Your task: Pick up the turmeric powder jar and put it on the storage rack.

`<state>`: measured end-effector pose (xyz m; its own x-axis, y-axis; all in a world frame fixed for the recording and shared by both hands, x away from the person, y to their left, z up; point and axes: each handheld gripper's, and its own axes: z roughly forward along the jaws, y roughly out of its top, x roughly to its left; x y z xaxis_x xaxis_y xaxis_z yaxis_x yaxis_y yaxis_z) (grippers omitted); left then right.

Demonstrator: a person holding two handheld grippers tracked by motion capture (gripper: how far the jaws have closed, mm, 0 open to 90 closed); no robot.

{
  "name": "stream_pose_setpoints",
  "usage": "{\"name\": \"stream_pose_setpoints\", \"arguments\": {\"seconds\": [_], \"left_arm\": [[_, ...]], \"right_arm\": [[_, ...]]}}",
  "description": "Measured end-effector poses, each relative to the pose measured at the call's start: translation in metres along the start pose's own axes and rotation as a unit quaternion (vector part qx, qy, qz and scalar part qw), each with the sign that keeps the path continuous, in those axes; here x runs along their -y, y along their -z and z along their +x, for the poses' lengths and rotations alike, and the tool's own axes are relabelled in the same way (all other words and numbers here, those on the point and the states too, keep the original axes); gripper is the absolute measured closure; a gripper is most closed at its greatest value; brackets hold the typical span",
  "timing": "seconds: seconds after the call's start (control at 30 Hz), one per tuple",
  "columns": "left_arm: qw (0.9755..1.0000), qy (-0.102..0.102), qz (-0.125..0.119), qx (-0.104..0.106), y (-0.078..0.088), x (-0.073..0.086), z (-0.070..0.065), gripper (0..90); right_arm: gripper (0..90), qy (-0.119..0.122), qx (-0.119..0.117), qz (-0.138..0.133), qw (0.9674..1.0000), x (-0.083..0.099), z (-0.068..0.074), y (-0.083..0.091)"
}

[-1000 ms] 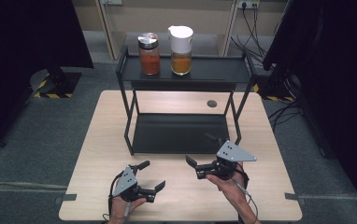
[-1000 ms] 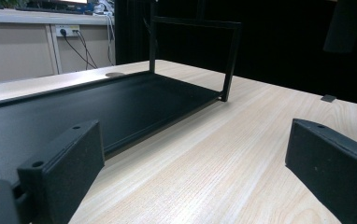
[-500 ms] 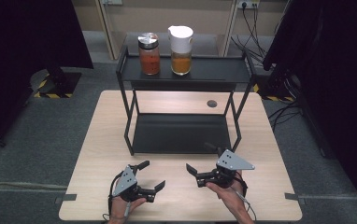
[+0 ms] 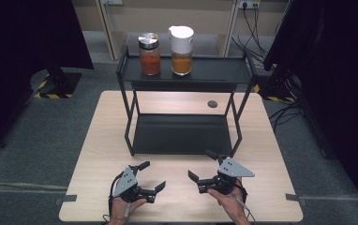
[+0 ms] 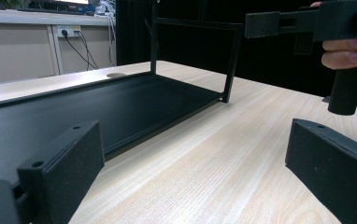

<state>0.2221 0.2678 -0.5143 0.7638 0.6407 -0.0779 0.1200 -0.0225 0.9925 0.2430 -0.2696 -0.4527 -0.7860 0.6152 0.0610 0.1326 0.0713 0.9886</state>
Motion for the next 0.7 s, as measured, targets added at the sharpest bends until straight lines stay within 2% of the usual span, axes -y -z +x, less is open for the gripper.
{"name": "stream_pose_setpoints", "arguments": {"seconds": [0.7], "left_arm": [[1.0000, 0.004, -0.003, -0.004, 0.000, 0.001, 0.001, 3.7]], "right_arm": [[1.5, -0.017, -0.009, 0.018, 0.9996, 0.021, -0.004, -0.002]]}}
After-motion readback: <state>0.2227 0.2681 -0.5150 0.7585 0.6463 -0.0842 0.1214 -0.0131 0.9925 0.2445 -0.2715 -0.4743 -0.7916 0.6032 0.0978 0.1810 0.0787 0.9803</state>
